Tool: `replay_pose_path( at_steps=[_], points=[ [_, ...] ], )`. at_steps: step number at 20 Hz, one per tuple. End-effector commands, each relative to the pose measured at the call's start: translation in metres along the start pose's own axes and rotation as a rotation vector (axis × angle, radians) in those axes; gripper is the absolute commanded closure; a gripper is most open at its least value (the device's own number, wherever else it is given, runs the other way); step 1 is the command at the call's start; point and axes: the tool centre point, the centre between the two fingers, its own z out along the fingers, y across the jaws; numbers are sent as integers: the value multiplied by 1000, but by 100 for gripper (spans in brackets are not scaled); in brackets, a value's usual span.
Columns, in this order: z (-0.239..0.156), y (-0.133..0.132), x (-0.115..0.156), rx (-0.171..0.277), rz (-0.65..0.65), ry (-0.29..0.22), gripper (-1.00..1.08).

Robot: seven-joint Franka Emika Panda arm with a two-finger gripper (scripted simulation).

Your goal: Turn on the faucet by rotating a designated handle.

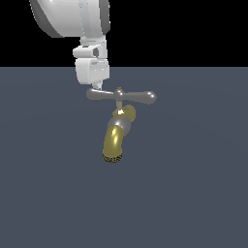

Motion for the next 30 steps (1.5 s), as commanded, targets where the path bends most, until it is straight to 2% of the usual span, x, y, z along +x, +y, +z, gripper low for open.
replay_pose_path(
  at_steps=[1,30],
  points=[
    [0,4,-1,0,0,0,108],
    [0,80,-8,1,1,0,108]
  ],
)
